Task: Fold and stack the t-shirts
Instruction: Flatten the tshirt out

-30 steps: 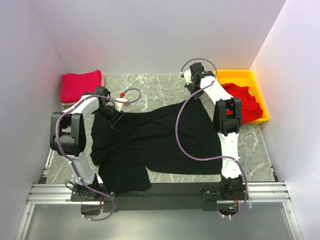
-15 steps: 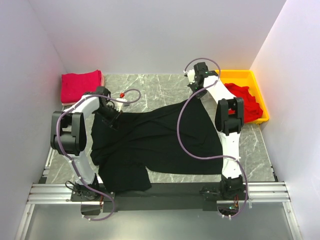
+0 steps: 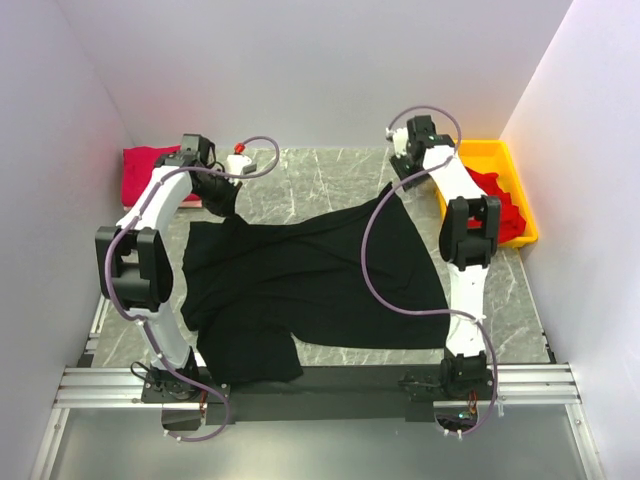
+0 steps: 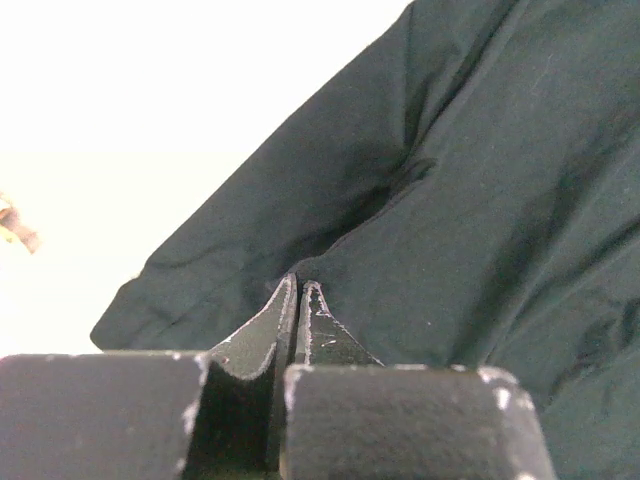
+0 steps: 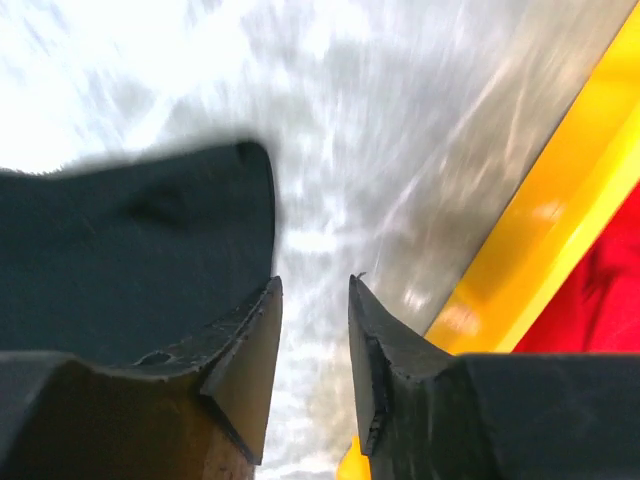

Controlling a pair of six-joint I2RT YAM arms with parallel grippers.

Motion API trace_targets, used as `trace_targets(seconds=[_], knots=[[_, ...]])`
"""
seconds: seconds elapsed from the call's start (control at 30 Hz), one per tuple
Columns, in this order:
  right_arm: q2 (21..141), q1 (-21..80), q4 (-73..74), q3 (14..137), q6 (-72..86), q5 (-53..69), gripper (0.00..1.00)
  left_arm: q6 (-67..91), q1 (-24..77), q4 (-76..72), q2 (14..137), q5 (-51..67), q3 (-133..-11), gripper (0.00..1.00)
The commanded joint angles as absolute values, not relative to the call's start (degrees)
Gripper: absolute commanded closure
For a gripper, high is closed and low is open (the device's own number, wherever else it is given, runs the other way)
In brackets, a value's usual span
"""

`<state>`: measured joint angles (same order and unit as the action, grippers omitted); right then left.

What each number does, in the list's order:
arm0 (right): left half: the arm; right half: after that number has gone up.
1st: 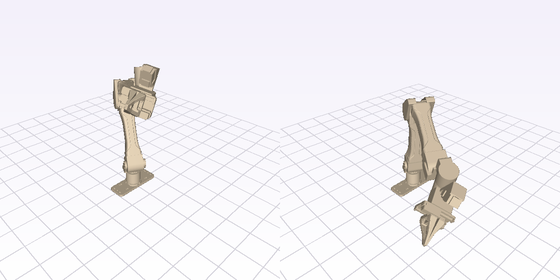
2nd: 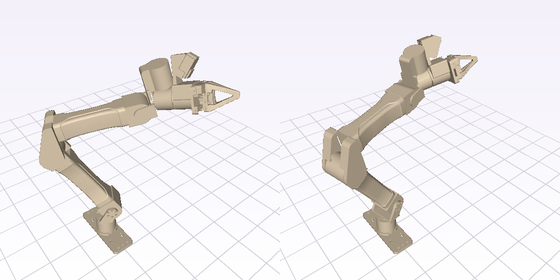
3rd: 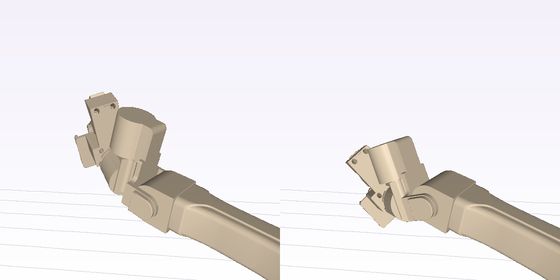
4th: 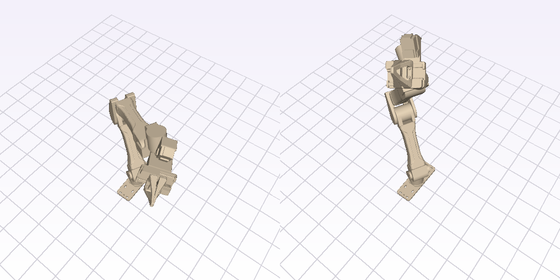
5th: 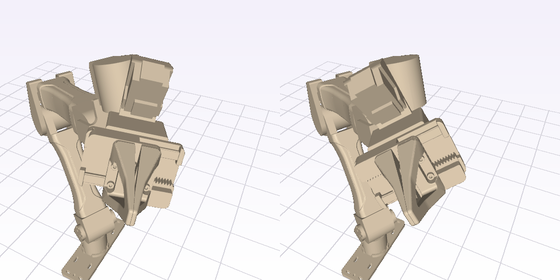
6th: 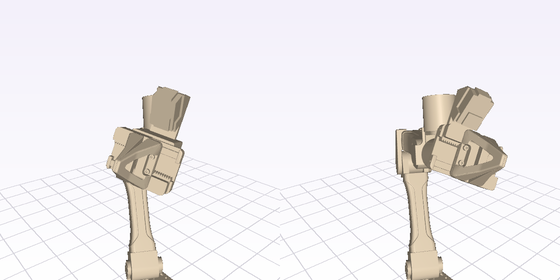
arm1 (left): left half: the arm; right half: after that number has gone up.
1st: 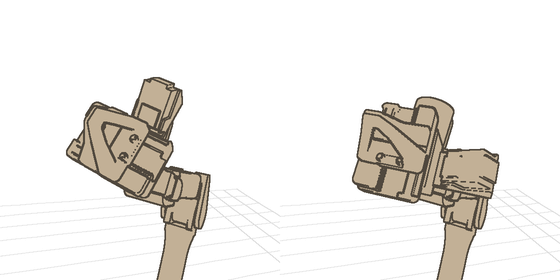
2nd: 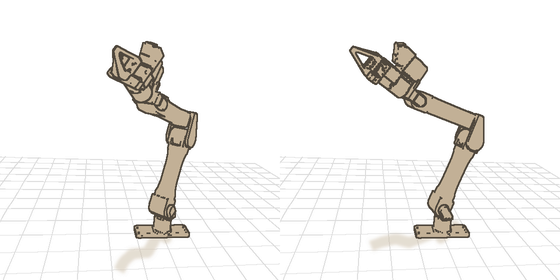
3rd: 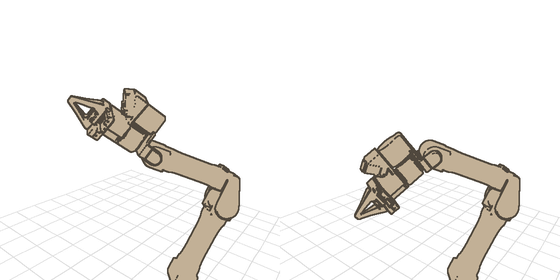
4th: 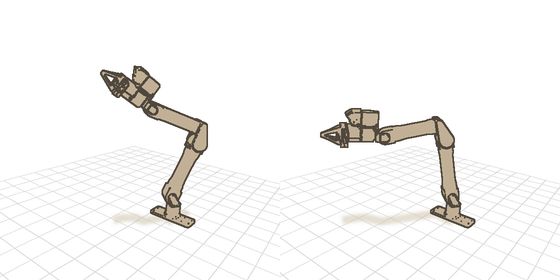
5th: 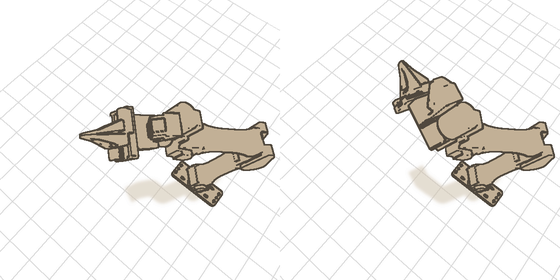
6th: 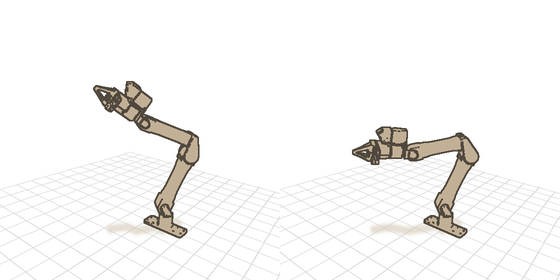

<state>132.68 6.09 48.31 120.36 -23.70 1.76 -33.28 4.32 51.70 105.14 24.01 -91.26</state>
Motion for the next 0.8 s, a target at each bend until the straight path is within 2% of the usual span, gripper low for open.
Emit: trace_targets(seconds=[0.0,0.07,0.5,0.6,0.73,0.77], knots=[[137.0,8.4,49.7,128.1,-23.5,1.8,0.59,-32.7,4.4,52.7,106.5,23.6,-92.0,0.99],[138.8,9.4,50.8,130.8,-23.6,1.6,0.55,-32.7,4.4,52.6,106.7,23.5,-92.0,0.99],[143.7,11.2,55.5,131.2,-25.0,0.1,0.57,-31.8,3.9,52.6,107.6,23.4,-94.0,0.99],[144.9,11.0,60.6,133.1,-26.5,0.1,0.63,-32.0,3.7,52.7,107.9,23.6,-94.7,0.99],[144.7,11.1,64.4,130.8,-28.4,-2.9,0.85,-31.7,3.5,52.0,107.7,23.0,-95.5,0.99],[144.1,11.0,65.3,129.7,-29.2,-3.8,0.87,-31.6,3.4,51.8,107.5,22.9,-96.0,0.99]])
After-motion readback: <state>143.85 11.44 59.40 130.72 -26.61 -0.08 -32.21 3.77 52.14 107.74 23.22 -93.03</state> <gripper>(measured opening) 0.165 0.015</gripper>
